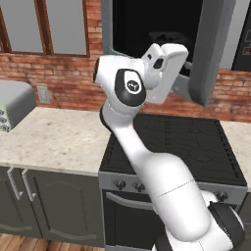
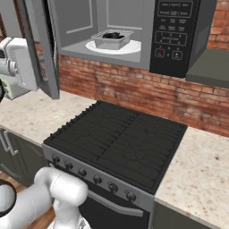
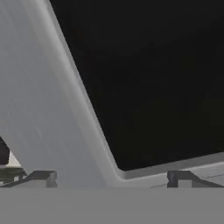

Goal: Place the tupperware containing the fish and eggplant meal in the microwave. Close the microwave door and press the start button to reheat the meal.

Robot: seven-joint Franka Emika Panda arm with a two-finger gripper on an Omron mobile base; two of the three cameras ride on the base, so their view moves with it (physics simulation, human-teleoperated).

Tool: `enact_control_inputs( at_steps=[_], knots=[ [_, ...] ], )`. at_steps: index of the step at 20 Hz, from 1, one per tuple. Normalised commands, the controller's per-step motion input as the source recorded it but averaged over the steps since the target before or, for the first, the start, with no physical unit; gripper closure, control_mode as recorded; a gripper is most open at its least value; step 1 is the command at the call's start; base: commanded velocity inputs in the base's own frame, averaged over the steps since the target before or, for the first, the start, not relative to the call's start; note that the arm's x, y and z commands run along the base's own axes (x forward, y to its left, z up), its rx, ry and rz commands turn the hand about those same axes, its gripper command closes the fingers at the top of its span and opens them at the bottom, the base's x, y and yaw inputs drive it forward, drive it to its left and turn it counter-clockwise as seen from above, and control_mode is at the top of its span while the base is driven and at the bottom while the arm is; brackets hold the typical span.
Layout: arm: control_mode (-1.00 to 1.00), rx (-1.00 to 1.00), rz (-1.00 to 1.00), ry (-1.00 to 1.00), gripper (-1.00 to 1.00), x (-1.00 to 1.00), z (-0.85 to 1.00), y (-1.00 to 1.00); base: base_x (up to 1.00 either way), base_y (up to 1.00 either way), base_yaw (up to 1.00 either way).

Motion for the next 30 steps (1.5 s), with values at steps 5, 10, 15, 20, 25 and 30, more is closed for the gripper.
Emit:
enact_control_inputs(
  at_steps=[5,10,15,20,25,30],
  knots=[
    [-1.00,0.23,0.06,0.18,-1.00,0.79,-0.15,-0.98,0.00,0.00,0.00],
    [-1.00,0.16,0.12,0.16,-1.00,0.78,0.00,-0.54,0.00,0.00,0.00],
    [-1.00,0.10,0.32,0.01,-1.00,0.77,0.00,-0.40,0.00,0.00,0.00],
    [-1.00,0.06,0.39,-0.12,-1.00,0.68,0.00,-0.45,0.00,0.00,0.00],
    [-1.00,0.02,0.38,-0.09,-1.00,0.85,-0.03,-0.47,0.00,0.00,0.00],
    [-1.00,0.00,0.37,-0.03,-1.00,0.98,-0.11,-0.44,0.00,0.00,0.00]
  ],
)
